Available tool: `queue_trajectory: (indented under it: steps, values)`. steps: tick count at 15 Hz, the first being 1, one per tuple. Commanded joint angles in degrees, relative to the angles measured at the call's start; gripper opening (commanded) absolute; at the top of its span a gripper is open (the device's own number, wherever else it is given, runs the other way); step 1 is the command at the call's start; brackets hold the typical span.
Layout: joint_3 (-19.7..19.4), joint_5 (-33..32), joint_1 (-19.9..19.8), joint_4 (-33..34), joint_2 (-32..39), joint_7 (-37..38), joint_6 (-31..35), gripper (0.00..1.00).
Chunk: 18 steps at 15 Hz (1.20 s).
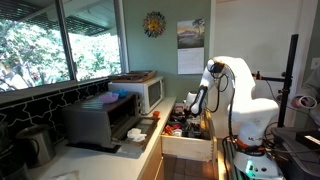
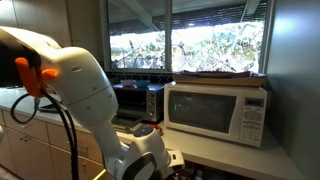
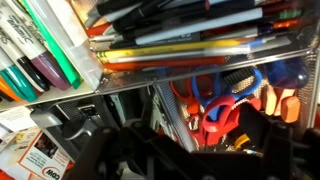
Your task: Take the pair of scissors out of the drawer and put it on the countertop
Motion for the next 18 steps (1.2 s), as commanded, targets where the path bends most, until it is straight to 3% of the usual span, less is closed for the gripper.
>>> queue_trajectory:
  steps: [1, 2, 4, 5, 8, 9, 12, 18]
  values:
    - [3.73, 0.33, -1.02, 3.17, 4.47, -1.82, -0.89, 0.80]
    - [4.14, 0.33, -0.80, 3.61, 5.24, -1.54, -0.24, 0.71]
    - [3.93, 0.38, -0.48, 4.48, 6.30, -0.84, 0.32, 0.70]
    - [4.10, 0.42, -0.73, 4.83, 6.76, -0.88, 0.31, 0.62]
    - [3.50, 0.01, -0.69, 6.10, 8.54, -1.01, 1.07, 0.51]
    - [1.64, 6.79, 1.94, 5.51, 8.45, -6.38, 2.23, 0.52]
    - [1.11, 12.04, 2.74, 5.85, 9.22, -10.50, 3.13, 0.52]
    - [3.44, 17.09, 0.44, 7.71, 11.26, -13.19, 5.61, 0.56]
